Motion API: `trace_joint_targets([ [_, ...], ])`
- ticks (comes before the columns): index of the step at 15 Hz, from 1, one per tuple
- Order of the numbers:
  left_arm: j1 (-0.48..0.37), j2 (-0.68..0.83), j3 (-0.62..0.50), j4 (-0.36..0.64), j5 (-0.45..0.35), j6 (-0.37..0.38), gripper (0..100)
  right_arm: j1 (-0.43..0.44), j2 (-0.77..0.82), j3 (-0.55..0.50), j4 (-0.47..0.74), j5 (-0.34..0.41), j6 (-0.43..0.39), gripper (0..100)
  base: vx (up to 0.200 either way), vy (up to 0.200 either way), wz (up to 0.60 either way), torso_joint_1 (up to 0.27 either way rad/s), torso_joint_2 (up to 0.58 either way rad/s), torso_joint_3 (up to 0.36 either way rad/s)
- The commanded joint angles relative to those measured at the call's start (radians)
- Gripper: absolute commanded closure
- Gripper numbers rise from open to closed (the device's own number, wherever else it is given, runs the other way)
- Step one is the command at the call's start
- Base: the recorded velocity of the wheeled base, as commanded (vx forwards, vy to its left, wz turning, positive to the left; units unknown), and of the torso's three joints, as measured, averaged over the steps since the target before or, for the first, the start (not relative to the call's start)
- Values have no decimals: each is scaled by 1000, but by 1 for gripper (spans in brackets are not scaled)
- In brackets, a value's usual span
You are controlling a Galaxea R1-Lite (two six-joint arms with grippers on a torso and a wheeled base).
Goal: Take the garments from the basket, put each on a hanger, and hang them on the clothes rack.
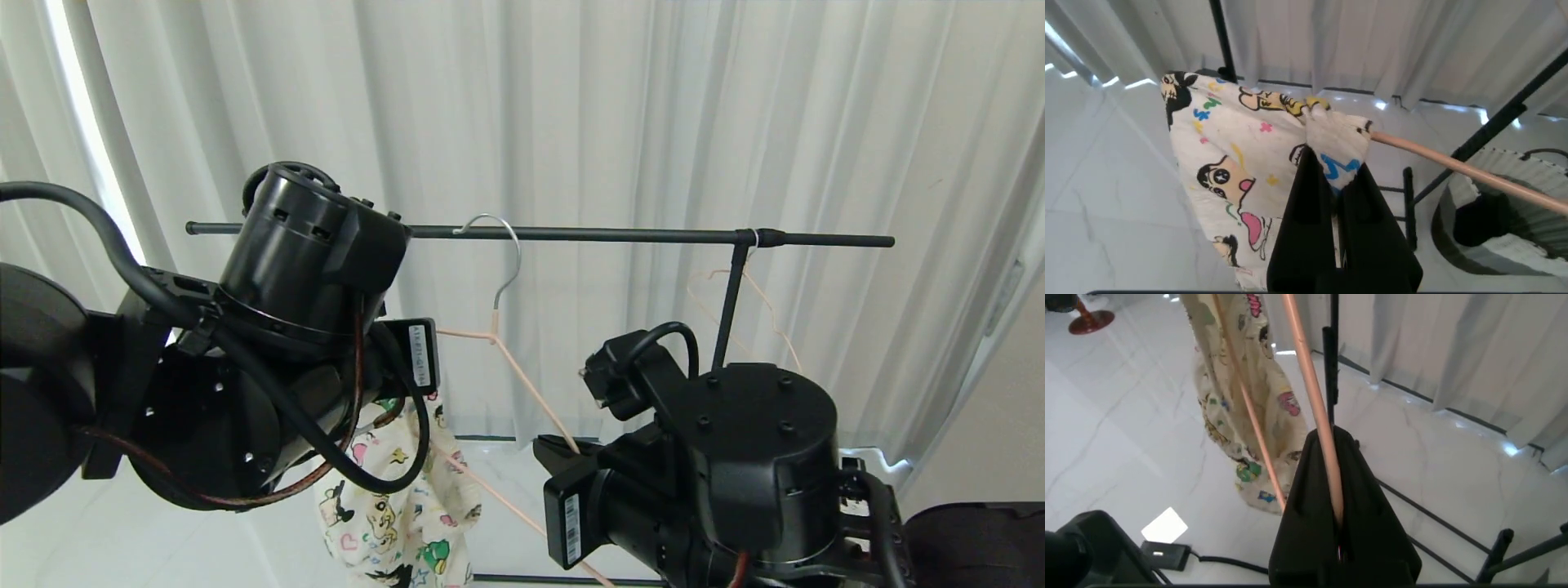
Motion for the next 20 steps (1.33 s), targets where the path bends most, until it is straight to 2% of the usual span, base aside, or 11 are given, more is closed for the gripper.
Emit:
trace_joint_targets([
  [1,-13,-2,-31,1,-1,0,100,0,50,-34,1,0,0,100,0,0,0,0,0,0],
  [7,-81,-13,-48,8,-27,0,100,0,149,-123,1,0,13,100,0,0,0,0,0,0],
  [10,-79,-79,-20,11,-176,6,100,-3,150,-113,1,-3,31,100,0,0,0,0,0,0],
  [11,-65,-100,1,14,-202,17,100,-7,145,-110,1,-5,31,100,0,0,0,0,0,0],
  [13,-29,-131,51,13,-203,66,100,-13,133,-94,1,-6,31,100,0,0,0,0,0,0],
  [16,-25,-162,97,-15,-205,69,100,-13,129,-92,1,-6,31,100,0,0,0,0,0,0],
  [18,-25,-162,124,-84,-206,72,100,-9,122,-92,-1,-6,31,100,0,0,0,0,0,0],
  [20,-39,-162,129,-91,-206,74,100,-7,124,-94,-24,-6,28,100,0,0,0,0,0,0],
])
